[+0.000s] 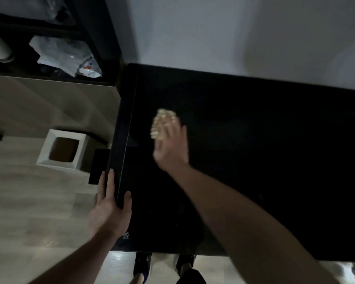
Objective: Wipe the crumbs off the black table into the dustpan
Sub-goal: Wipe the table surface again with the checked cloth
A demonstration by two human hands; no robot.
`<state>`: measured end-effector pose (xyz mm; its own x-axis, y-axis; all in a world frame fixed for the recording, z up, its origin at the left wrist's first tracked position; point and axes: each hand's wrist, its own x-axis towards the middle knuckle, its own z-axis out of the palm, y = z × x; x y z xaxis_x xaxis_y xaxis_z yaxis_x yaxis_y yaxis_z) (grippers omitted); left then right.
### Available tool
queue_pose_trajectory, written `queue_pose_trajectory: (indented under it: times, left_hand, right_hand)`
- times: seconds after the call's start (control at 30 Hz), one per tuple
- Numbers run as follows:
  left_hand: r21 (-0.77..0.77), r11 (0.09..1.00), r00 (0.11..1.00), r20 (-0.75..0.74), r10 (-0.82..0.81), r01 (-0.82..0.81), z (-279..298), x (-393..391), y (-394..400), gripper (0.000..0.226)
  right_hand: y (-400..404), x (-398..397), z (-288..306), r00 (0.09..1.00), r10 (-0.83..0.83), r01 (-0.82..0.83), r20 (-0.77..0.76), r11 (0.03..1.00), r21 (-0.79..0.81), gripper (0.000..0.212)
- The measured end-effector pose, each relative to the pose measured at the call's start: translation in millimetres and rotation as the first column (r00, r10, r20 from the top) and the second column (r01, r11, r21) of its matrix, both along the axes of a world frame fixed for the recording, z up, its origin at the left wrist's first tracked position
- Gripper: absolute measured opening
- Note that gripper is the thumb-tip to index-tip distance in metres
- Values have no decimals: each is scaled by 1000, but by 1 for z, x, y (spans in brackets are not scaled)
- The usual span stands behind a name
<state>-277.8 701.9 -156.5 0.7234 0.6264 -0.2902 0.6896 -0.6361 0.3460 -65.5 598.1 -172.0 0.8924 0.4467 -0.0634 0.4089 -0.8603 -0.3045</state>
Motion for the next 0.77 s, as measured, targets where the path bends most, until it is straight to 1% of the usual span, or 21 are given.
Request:
queue_pose_trajectory:
  times: [0.1,0.17,0.2,0.27,0.3,0.33,0.4,0.43,0.47,0.5,0.57,0.6,0.63,0.67,0.73,0.77]
  left_hand:
    - [4,1000,1000,-7,16,-16,4,2,-1,83]
    - [1,1000,1000,-10,14,-14,5,1,-2,82]
    - [4,1000,1000,-9,13,-13,5,1,-2,82]
    - [3,1000,1000,-6,21,-21,5,2,-1,83]
    - [-3,1000,1000,-3,21,-21,5,1,-1,83]
    - [-8,1000,1000,1,16,-16,5,0,0,83]
    - [-17,1000,1000,-5,8,-8,6,2,0,83]
    - [-22,1000,1000,-7,9,-10,7,3,0,83]
    - [-28,1000,1000,-7,13,-13,7,4,0,83]
    - [-32,999,1000,-3,14,-14,8,4,-1,83]
    - [-43,999,1000,-8,17,-17,8,3,0,84]
    - [-49,999,1000,-11,21,-22,7,2,1,84]
    - [-53,998,1000,-12,19,-19,7,1,1,85]
    - [-50,999,1000,-14,12,-13,7,1,1,85]
    - [-50,999,1000,-24,10,-11,6,3,2,86]
    - [-50,999,999,-31,14,-16,6,3,2,86]
  right_hand:
    - [50,-49,9,964,245,-237,-100,968,82,74]
    - [52,-51,5,937,319,-301,-138,943,141,76]
    - [45,-42,3,935,323,-295,-143,936,191,77]
    - [21,-18,0,953,267,-216,-147,932,292,78]
    - [4,-3,1,971,193,-137,-143,934,331,76]
    - [-17,17,2,989,103,-57,-110,931,361,71]
    - [-67,61,2,997,-72,63,6,913,403,56]
    - [-96,84,-2,985,-152,112,78,920,375,50]
    - [-127,106,-6,964,-221,169,149,939,299,46]
    - [-158,125,-8,946,-274,241,170,951,192,46]
    - [-209,136,-8,913,-399,402,87,916,-10,55]
    - [-224,132,-8,893,-448,449,29,891,-71,58]
    - [-232,122,-8,878,-479,476,-11,874,-96,60]
    - [-230,109,-9,875,-484,480,-12,871,-104,62]
    - [-205,80,-7,902,-431,430,16,895,-116,66]
    - [-186,65,-7,927,-375,375,20,919,-124,67]
